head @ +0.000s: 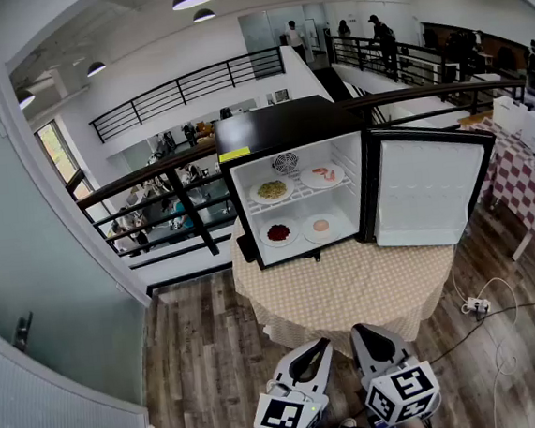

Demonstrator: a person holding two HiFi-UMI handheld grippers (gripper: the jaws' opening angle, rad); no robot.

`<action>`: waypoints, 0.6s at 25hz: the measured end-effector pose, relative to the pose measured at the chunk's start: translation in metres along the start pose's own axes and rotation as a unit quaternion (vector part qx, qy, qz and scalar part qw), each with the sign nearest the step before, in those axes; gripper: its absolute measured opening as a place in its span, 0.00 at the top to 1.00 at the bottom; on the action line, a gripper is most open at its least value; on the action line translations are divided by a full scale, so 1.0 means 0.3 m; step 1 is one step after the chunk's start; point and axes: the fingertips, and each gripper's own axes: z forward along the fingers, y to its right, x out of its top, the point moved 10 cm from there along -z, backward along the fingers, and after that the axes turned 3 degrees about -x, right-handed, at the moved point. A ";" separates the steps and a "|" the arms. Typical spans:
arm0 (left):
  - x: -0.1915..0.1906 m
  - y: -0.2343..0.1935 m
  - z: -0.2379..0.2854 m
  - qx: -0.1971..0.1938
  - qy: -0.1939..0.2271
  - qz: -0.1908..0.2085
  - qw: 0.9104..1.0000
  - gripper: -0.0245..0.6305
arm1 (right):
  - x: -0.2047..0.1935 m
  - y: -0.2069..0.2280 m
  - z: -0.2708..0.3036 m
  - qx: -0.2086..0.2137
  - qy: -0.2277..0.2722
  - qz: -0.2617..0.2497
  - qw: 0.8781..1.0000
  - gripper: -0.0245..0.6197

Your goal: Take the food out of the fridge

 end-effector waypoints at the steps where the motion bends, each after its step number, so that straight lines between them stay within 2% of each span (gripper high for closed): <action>1: -0.002 -0.001 -0.001 0.002 0.002 -0.002 1.000 0.93 | 0.000 0.001 -0.003 -0.002 -0.001 0.000 1.000 0.93; 5: -0.003 0.006 -0.001 0.000 0.009 -0.012 1.000 0.93 | 0.004 0.005 -0.017 -0.013 -0.004 -0.002 1.000 0.93; 15: 0.000 0.017 0.006 -0.002 -0.005 -0.004 1.000 0.93 | -0.009 0.025 -0.028 -0.017 -0.011 0.014 1.000 0.93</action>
